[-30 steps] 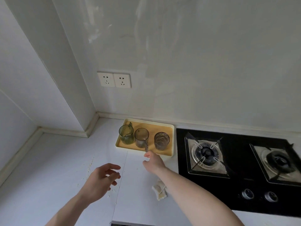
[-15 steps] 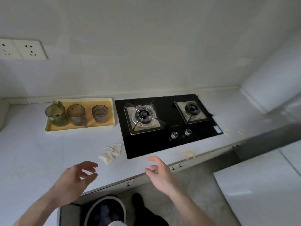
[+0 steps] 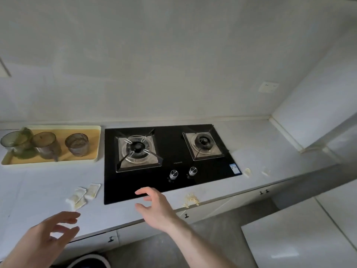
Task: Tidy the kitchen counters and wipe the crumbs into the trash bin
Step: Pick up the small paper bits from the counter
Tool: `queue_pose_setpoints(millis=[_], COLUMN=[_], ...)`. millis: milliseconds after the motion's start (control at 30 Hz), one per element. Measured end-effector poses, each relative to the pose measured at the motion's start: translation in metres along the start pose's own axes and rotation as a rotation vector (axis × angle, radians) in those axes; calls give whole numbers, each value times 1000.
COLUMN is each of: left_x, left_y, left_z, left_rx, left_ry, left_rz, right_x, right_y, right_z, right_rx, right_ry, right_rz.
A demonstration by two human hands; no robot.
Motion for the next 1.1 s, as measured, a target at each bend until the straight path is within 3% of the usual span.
queue_pose_setpoints(millis=[133, 300, 467, 733, 933, 1100], left_x=[-12, -64, -103, -237, -378, -467], left_y=[-39, 37, 46, -17, -68, -101], left_z=[39, 44, 31, 24, 18, 17], left_rx=[-4, 15, 80, -9, -78, -154], left_ry=[86, 88, 188, 421, 682, 860], left_rz=[36, -66, -97, -337, -607, -757], right_x=[-2, -9, -9, -41, -139, -217], right_y=[23, 53, 52, -16, -62, -79], right_z=[-13, -27, -5, 128, 250, 314], right_rx=[-96, -86, -194, -449, -593, -613], right_ry=[-82, -121, -219, -551, -861, -1031], right_rz=[-51, -85, -147, -391, -611, -692])
Point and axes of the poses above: each hand's wrist, its own x-axis towards the middle knuckle, its own z-axis out of the palm, y = z × x, the point moved 9 cm from there along x, towards the middle knuckle, and after that the axes turned 8 degrees about z, right-handed, at the moved point
